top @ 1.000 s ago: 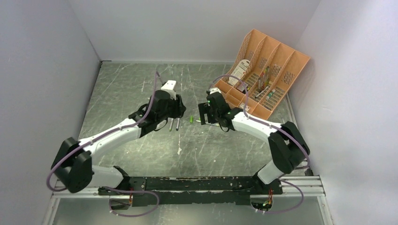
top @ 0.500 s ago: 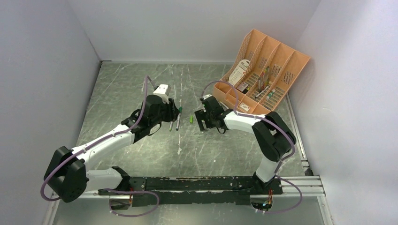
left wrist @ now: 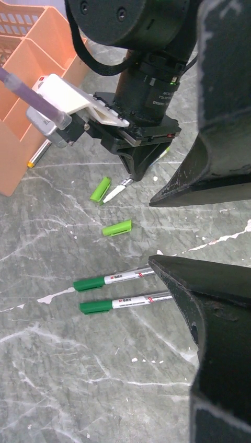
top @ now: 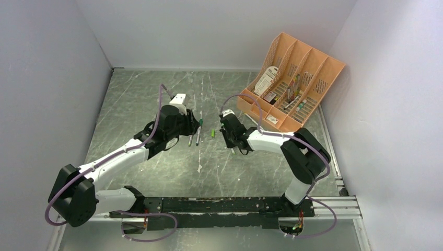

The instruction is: Insert the pens into the pen caps

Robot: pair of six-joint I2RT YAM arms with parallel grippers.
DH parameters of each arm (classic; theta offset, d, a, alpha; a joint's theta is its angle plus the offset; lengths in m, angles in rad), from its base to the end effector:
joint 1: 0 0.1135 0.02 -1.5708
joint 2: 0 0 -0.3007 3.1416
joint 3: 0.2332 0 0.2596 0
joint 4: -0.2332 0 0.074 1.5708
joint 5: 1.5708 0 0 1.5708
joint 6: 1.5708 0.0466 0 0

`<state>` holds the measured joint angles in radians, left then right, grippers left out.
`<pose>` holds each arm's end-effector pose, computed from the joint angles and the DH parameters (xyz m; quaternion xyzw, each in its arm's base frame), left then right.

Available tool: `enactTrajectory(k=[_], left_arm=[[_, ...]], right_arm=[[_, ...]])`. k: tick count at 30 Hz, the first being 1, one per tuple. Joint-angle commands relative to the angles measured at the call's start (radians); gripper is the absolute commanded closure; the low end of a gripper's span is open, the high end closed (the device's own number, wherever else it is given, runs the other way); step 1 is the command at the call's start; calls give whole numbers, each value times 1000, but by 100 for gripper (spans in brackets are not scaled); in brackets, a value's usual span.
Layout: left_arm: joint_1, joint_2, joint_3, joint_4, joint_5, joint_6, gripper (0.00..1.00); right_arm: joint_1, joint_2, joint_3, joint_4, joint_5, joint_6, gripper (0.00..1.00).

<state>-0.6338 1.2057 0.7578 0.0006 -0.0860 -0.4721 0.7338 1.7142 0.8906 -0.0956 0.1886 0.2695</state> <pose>0.2238 -0.1596 0.2870 0.0455 0.8446 -0.2485 0.4720 0.2667 0.2288 0.1714 -0.1877 0.9248 0.0750 0.3223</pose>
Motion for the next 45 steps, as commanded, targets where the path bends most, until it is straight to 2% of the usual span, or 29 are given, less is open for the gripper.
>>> enactTrajectory(k=[1, 3, 5, 9, 12, 17, 23, 28, 34, 41, 43, 44, 45], left_arm=[[12, -12, 3, 24, 35, -19, 51], [17, -15, 0, 36, 57, -30, 51], [32, -33, -24, 96, 138, -58, 51], [77, -87, -123, 371, 377, -150, 35], [88, -107, -196, 608, 489, -252, 31], [88, -75, -289, 973, 571, -407, 29], [89, -20, -301, 1123, 612, -478, 28], [87, 20, -290, 1167, 613, -508, 34], [80, 7, -263, 1041, 580, -426, 37], [75, 63, -239, 1065, 602, -446, 49], [72, 75, -235, 1089, 606, -460, 56], [72, 79, -232, 1100, 610, -467, 67], [73, 83, -228, 1106, 617, -474, 85]], right_arm=[[27, -21, -49, -59, 16, 27, 100], [37, -47, -63, -54, 18, 38, 100], [48, -89, -72, -54, 22, 51, 100], [85, -245, -72, -58, 29, 85, 100], [112, -403, -108, 13, 20, 114, 100], [123, -590, -140, 125, -38, 155, 100], [132, -657, -111, 171, -102, 142, 100], [151, -652, -90, 193, -125, 128, 100], [188, -667, -76, 210, -106, 113, 100], [202, -652, -66, 218, -114, 112, 100], [204, -639, -59, 212, -115, 110, 100], [204, -635, -58, 210, -113, 110, 100], [205, -633, -58, 213, -114, 109, 100]])
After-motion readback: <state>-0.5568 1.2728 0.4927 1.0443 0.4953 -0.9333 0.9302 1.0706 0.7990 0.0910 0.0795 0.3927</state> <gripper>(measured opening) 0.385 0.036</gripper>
